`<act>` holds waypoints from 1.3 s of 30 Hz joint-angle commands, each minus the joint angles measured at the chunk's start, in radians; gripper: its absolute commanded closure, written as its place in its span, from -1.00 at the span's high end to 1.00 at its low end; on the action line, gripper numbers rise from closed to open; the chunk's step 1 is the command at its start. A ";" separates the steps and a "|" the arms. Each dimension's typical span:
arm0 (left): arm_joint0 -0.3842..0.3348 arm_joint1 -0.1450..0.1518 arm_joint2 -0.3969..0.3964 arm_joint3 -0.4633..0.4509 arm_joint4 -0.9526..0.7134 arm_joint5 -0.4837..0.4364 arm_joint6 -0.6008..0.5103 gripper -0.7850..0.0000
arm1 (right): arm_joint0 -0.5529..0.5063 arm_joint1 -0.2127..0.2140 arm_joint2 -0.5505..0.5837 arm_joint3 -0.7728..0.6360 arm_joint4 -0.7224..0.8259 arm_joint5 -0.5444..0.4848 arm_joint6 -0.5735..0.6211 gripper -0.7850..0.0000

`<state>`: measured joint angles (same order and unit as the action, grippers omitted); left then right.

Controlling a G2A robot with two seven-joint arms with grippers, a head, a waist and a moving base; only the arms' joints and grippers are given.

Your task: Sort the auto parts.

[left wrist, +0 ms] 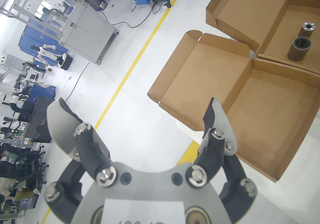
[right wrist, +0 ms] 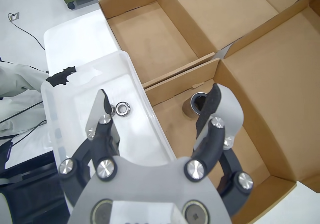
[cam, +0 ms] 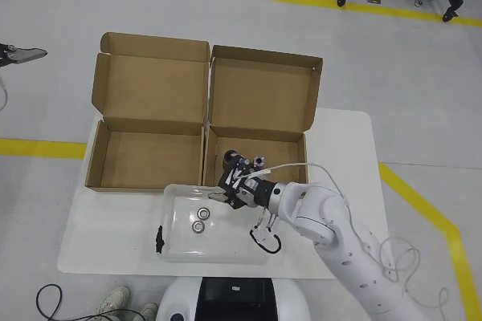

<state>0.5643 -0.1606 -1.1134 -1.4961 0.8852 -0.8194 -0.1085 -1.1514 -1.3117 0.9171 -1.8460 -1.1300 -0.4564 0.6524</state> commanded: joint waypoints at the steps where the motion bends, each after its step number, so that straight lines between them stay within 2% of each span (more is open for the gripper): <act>1: 0.000 0.000 0.000 0.000 0.000 0.000 0.000 1.00 | 0.002 -0.002 -0.006 0.010 0.014 0.008 -0.011 1.00; 29: 0.000 0.000 0.000 0.000 0.000 0.000 0.000 1.00 | -0.003 -0.002 -0.009 0.015 0.011 0.016 -0.022 1.00; 39: 0.000 0.000 0.000 0.000 0.000 0.000 0.000 1.00 | -0.008 -0.010 -0.126 -0.039 -0.074 0.002 0.048 1.00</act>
<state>0.5643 -0.1606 -1.1134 -1.4961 0.8852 -0.8194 -0.1085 -1.1592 -1.3202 0.8035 -1.8835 -1.1998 -0.4521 0.6979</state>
